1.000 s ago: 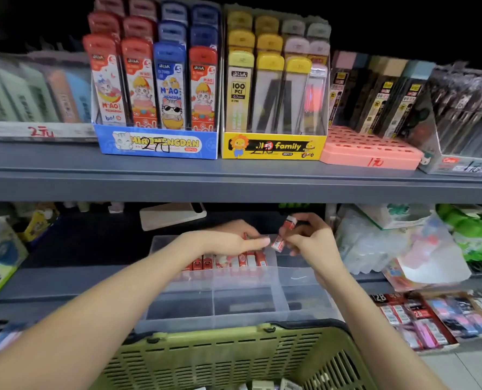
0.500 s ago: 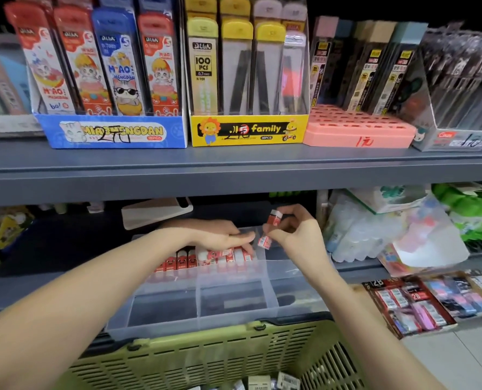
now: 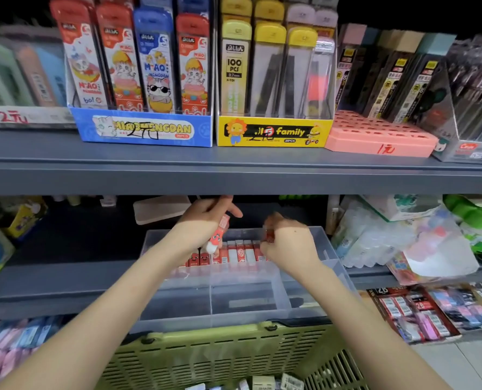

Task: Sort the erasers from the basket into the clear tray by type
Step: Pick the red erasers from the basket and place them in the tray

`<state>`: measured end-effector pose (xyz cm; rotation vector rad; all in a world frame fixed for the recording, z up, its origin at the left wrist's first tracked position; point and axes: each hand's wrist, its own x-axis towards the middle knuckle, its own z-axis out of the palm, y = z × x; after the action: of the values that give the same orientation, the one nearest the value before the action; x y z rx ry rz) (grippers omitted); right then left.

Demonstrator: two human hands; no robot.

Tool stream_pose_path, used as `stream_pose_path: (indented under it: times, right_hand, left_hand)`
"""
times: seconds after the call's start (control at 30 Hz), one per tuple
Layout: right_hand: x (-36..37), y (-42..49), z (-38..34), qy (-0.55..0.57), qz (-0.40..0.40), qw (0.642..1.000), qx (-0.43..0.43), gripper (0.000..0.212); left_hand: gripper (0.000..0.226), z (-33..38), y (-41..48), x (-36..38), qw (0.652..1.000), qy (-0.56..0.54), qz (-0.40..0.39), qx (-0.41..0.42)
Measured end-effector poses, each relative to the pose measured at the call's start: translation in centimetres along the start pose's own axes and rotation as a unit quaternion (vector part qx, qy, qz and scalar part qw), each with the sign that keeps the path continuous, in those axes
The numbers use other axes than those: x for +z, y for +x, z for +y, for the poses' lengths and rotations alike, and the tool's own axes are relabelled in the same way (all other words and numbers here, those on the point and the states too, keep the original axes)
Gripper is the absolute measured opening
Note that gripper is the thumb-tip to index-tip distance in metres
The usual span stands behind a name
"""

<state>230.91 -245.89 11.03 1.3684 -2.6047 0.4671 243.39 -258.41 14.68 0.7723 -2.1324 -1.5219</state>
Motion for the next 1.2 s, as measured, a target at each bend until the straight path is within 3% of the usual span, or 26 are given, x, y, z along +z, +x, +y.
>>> stream_pose_path:
  times: [0.13,0.33,0.57,0.67,0.8,0.97,1.2]
  right_hand:
    - [-1.2,1.7,-0.9,-0.090,-0.112,0.990,0.003,0.021]
    - [-3.6,2.9,-1.4,-0.148,-0.227,0.962,0.007,0.036]
    - [-2.9,2.0,-2.2,-0.186,-0.162,0.968,-0.055,0.045]
    - [-3.5,2.3,-2.4,-0.086,-0.183,0.979,-0.021,0.037]
    - [-5.1,2.8,-1.6,0.040,-0.149,0.987,0.049,0.028]
    - [-4.5,1.7,-1.5,0.032,-0.137,0.990,0.030,0.030]
    - [-4.3,1.5,-1.4,0.030,-0.132,0.991,-0.005,0.028]
  left_hand:
    - [0.051,-0.3,-4.2,-0.7,0.998,-0.058,0.006,-0.030]
    - [0.047,-1.4,-5.4,0.1,0.994,0.094,-0.047,0.035]
    - [0.046,-1.5,-1.8,-0.1,0.996,0.074,-0.052,-0.009]
    - [0.049,-1.9,-1.1,-0.1,0.991,0.097,-0.088,-0.016]
    - [0.055,-1.0,-0.4,0.1,0.972,0.159,-0.167,-0.037]
    - [0.067,0.1,1.0,0.3,0.938,0.248,-0.241,-0.031]
    - [0.072,-0.4,1.9,0.3,0.946,0.217,-0.241,0.011]
